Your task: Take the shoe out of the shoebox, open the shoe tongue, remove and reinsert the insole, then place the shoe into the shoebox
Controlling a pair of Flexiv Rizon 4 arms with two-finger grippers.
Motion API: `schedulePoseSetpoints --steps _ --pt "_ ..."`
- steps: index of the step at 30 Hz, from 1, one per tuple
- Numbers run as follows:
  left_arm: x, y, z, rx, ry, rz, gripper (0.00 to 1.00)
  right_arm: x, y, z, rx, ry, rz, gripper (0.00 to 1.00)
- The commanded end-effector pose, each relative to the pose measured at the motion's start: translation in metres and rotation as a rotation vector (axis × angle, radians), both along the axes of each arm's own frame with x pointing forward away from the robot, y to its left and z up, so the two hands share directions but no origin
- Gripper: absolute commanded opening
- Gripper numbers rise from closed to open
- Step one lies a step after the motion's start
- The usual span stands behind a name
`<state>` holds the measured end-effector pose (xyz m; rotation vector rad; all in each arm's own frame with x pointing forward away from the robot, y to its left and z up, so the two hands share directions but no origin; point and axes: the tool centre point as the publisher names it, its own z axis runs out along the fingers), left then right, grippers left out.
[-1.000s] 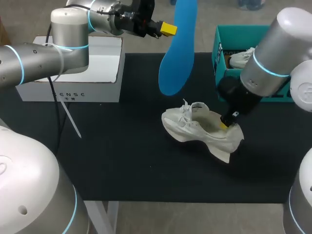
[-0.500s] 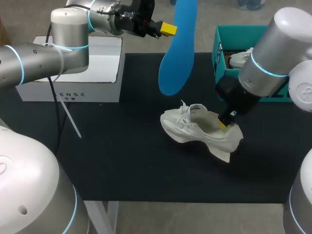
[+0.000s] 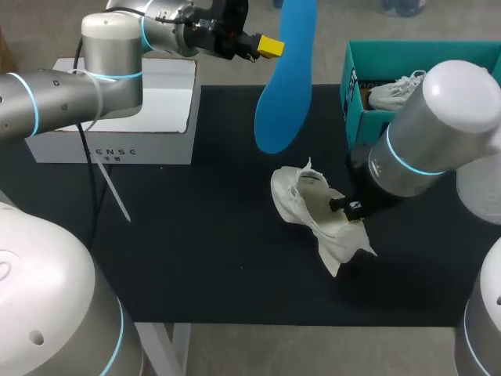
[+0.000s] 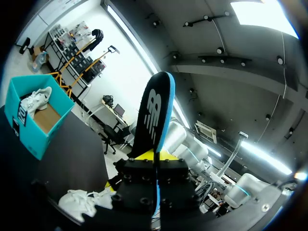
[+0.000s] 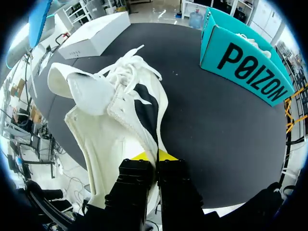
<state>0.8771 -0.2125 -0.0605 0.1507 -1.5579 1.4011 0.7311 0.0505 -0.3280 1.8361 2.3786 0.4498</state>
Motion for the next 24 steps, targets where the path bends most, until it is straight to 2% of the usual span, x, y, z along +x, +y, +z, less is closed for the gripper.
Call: schedulePoseSetpoints --steps 1,16,24 --pt "0.000 0.000 0.000 -0.001 -0.001 0.001 0.00 -0.012 -0.006 -0.001 0.052 -0.108 -0.043 0.00" --pt "0.000 0.000 0.000 -0.001 -0.001 0.001 0.00 0.003 -0.020 -0.003 0.102 -0.183 -0.134 0.00" --pt "0.000 0.000 0.000 -0.001 -0.001 0.001 0.00 0.011 -0.027 -0.018 0.142 -0.207 -0.200 0.00"
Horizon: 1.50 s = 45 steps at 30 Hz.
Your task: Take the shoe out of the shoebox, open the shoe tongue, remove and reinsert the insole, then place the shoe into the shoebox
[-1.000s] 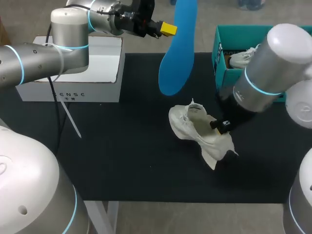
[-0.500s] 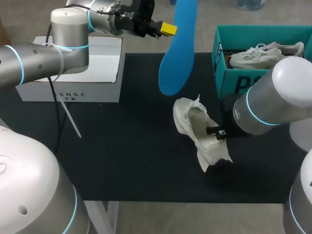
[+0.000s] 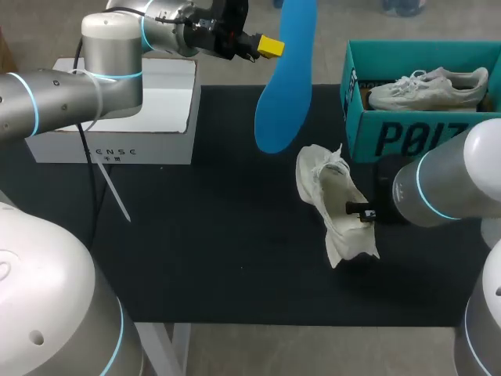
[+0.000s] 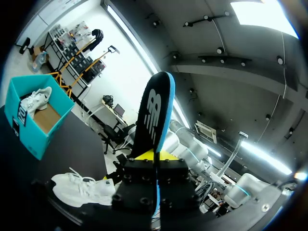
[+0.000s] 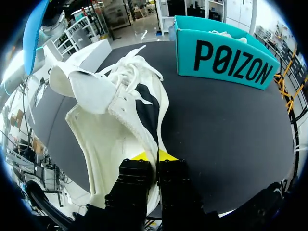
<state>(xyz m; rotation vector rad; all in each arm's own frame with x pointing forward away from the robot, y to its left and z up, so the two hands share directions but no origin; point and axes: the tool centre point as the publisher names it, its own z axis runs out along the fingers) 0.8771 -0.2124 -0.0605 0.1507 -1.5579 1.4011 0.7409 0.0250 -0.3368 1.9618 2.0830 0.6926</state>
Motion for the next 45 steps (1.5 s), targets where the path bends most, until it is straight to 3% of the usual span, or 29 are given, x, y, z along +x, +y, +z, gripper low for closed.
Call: schedulePoseSetpoints --steps 1,18,45 --pt "0.000 0.000 0.000 -0.001 -0.001 0.001 0.00 0.002 -0.001 -0.011 0.037 -0.040 -0.010 0.00" --pt "0.000 0.000 0.000 -0.001 -0.001 0.001 0.00 0.036 0.024 -0.038 0.207 0.032 0.019 0.00" --pt "0.000 0.000 0.000 -0.001 -0.001 0.001 0.00 0.035 0.044 -0.049 0.251 0.114 0.012 0.00"
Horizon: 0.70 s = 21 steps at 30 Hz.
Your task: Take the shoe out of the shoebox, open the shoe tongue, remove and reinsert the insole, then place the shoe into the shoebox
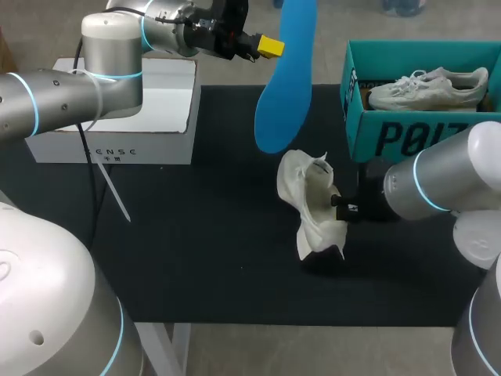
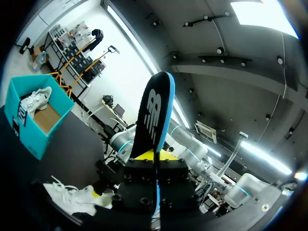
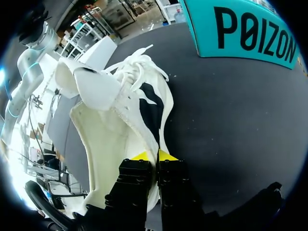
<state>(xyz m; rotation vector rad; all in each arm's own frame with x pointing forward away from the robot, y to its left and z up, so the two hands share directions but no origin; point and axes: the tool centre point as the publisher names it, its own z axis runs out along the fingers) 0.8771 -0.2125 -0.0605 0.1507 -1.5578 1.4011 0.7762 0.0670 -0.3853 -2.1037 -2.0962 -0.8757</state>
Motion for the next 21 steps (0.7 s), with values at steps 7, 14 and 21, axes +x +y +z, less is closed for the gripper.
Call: schedulePoseSetpoints --steps 7,14,21 --pt "0.000 0.000 0.000 -0.001 -0.001 0.001 0.00 0.001 0.012 -0.008 -0.016 0.046 -0.005 0.00" --pt "0.000 0.000 0.000 -0.001 -0.001 0.001 0.00 0.000 0.015 -0.009 -0.020 0.053 -0.006 1.00" --pt "0.000 0.000 0.000 -0.001 -0.001 0.001 0.00 -0.006 0.006 0.017 -0.007 0.023 -0.009 1.00"
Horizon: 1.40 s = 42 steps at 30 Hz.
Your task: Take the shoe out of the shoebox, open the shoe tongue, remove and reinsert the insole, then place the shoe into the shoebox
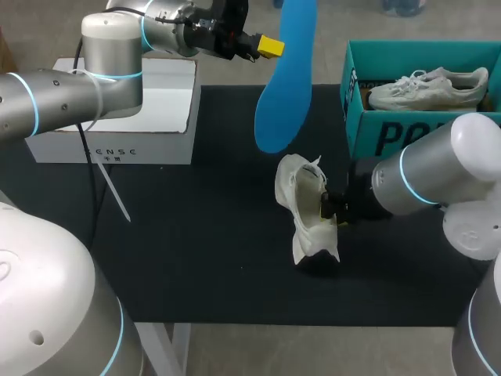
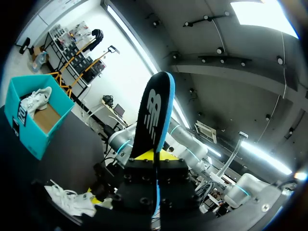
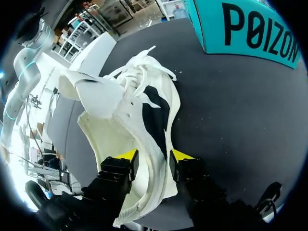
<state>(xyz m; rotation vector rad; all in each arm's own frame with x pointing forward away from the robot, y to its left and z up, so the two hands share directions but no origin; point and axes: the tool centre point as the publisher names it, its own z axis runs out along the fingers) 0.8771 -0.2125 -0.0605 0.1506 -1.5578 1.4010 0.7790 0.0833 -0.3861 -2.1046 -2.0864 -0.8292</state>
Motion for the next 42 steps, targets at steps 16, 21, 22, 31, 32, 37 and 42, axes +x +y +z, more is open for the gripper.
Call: schedulePoseSetpoints --steps 16,21,22,31,32,37,42 --pt "0.000 0.000 0.000 -0.001 -0.001 0.001 0.00 -0.008 -0.019 0.070 0.075 -0.057 0.109 1.00" --pt "0.000 0.000 0.000 -0.001 -0.001 0.001 0.00 -0.008 -0.019 0.070 0.075 -0.057 0.109 1.00" --pt "0.000 0.000 0.000 -0.001 -0.001 0.001 0.00 -0.008 -0.019 0.070 0.075 -0.057 0.109 1.00" --pt "0.000 0.000 0.000 -0.001 -0.001 0.001 0.00 -0.023 -0.019 0.084 0.281 -0.129 0.079 1.00" --pt "0.000 0.000 0.000 -0.001 -0.001 0.001 0.00 -0.023 -0.025 0.088 0.316 -0.150 0.071 1.00" --pt "0.000 0.000 0.000 -0.001 -0.001 0.001 0.00 -0.026 -0.026 0.100 0.442 -0.172 0.084 1.00" --pt "0.000 0.000 0.000 -0.001 -0.001 0.001 0.00 -0.026 -0.029 0.103 0.579 -0.159 0.063 1.00"
